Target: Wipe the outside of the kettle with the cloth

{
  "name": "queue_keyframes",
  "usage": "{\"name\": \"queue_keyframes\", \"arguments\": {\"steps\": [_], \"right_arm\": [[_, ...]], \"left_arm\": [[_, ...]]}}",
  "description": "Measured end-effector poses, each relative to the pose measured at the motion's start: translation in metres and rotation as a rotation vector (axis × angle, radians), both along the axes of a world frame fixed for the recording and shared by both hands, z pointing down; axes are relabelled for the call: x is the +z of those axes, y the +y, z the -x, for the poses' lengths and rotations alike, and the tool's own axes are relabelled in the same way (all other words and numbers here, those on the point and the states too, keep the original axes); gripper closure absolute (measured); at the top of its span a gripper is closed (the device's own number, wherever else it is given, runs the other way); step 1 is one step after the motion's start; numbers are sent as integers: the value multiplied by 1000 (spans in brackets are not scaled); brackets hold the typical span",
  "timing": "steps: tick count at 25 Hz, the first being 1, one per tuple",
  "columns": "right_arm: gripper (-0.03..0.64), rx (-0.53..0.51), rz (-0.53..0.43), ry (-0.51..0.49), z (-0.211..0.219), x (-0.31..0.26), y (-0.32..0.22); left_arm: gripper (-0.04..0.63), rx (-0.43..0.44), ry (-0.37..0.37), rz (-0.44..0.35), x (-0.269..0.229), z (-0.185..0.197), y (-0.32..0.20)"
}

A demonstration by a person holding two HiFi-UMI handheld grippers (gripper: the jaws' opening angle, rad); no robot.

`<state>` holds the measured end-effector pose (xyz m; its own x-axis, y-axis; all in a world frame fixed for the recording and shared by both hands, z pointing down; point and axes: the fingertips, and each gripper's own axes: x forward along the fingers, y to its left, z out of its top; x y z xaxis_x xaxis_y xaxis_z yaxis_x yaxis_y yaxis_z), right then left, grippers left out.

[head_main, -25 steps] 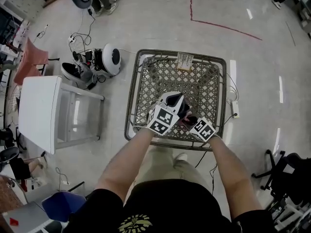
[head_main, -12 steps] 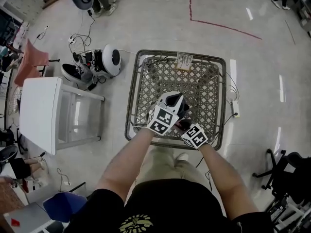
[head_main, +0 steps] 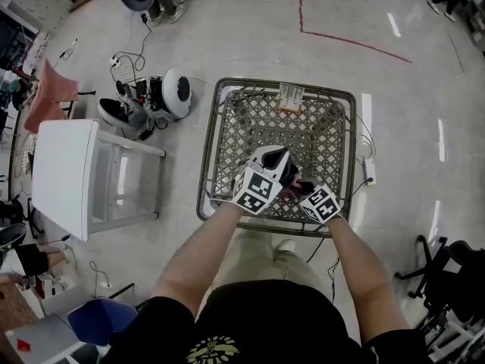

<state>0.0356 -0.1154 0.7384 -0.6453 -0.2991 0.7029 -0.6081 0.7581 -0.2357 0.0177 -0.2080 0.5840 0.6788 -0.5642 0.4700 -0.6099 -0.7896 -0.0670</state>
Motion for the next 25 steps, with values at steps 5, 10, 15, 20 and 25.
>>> {"name": "queue_keyframes", "arguments": {"steps": [5,10,15,20,25], "right_arm": [[574,-27,-43,58,-13,1,-26],[574,-112,-79,120,-15,0,-46],[574,-122,-113,141,-18,-3,-71],[574,-158,-113,113,-14,-7,-80],[574,-215,-124,134,-12,3,-86]], "left_arm": [[588,5,-4,1,0,-1,0],[588,-3,9,5,-2,3,0],[588,0,16,13,-1,1,-2],[588,-4,17,16,-2,2,-2],[588,3,19,14,-3,2,-1]]}}
